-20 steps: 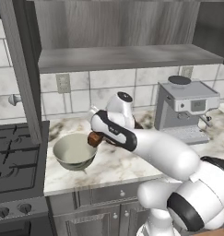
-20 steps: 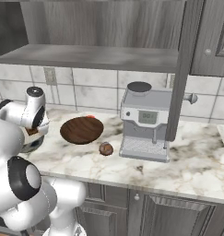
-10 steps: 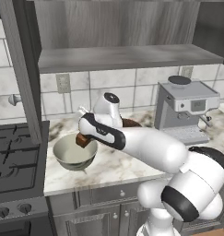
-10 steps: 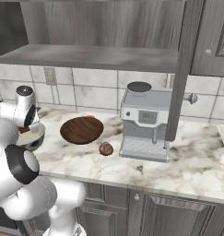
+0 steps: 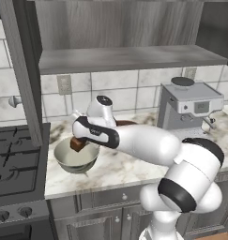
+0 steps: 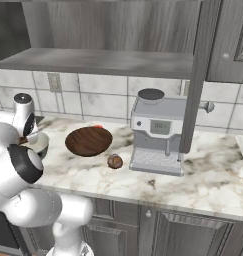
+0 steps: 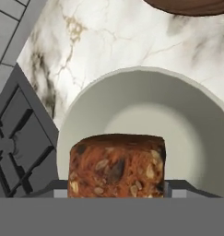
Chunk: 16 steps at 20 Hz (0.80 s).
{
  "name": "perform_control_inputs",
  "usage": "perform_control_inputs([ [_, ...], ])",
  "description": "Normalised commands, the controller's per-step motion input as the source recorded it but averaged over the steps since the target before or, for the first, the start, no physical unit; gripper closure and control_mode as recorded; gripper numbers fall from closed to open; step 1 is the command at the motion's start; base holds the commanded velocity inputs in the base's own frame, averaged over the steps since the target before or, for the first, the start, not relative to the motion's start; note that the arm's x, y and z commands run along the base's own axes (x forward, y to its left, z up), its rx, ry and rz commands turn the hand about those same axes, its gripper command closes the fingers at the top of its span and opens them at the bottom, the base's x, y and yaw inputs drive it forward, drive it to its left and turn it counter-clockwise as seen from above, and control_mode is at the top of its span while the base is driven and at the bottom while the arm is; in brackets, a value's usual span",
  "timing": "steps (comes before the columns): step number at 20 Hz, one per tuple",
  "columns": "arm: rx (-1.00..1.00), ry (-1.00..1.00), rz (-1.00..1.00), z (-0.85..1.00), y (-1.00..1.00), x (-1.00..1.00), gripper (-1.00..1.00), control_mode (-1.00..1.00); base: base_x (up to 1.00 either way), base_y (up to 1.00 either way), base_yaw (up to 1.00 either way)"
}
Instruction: Pick both bowls and place them on the counter. Then place the bread in one bowl and place the bread in the other bowl.
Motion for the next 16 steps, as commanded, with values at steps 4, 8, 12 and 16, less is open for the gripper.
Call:
perform_control_inputs([
  [4, 0.0, 0.09, 0.0, -0.17, 0.14, 0.0, 1.0, -1.0, 0.0, 0.0, 0.0],
  [8, 0.0, 0.09, 0.0, -0.16, 0.08, 0.0, 1.0, -1.0, 0.0, 0.0, 0.0],
  [12, 0.0, 0.1, 0.0, -0.17, 0.03, 0.0, 1.0, -1.0, 0.0, 0.0, 0.0],
  [16, 0.0, 0.13, 0.0, -0.14, 0.0, 0.0, 1.0, -1.0, 0.0, 0.0, 0.0],
])
